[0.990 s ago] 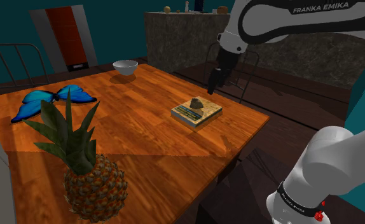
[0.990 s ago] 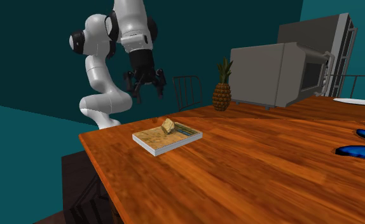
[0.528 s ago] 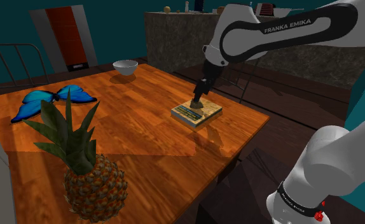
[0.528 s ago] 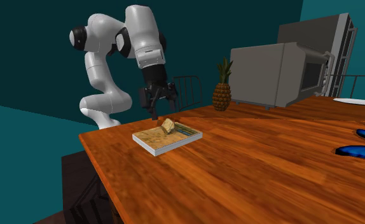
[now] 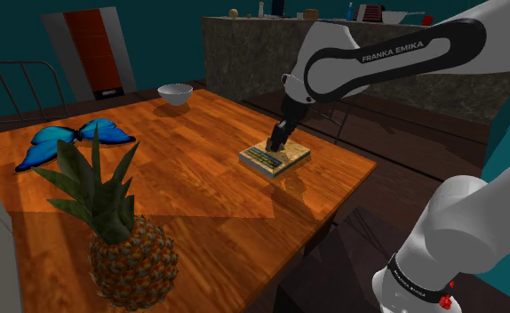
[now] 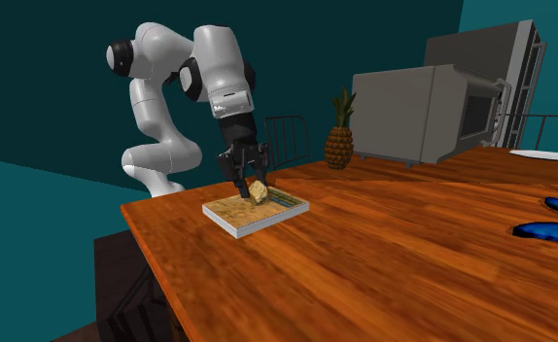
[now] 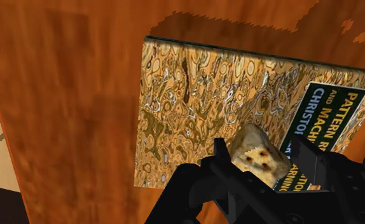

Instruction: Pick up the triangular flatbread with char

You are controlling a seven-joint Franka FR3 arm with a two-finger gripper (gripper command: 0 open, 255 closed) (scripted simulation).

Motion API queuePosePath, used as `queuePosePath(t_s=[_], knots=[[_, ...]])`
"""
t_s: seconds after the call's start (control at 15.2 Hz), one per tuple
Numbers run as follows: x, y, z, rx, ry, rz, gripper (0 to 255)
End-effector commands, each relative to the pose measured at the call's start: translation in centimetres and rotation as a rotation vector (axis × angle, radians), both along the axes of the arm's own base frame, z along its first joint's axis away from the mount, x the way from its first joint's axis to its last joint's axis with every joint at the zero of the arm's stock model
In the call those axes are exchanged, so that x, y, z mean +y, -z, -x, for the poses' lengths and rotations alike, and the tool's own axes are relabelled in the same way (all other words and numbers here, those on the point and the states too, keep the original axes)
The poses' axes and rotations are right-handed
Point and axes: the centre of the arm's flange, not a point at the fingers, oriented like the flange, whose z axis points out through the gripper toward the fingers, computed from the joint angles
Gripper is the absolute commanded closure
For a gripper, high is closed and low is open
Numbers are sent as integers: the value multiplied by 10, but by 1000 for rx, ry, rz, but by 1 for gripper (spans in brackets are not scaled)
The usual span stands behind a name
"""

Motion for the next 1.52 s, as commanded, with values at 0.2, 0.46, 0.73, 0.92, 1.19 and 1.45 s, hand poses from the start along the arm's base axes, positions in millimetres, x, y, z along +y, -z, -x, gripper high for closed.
queuePosePath(t_s=[0.2,0.46,0.73,0.92,1.19,1.45], knots=[[0,1,0,0,0,0,255],[0,1,0,0,0,0,255],[0,-20,0,0,0,0,255],[0,-36,0,0,0,0,255],[0,-57,0,0,0,0,255],[0,-78,0,0,0,0,255]])
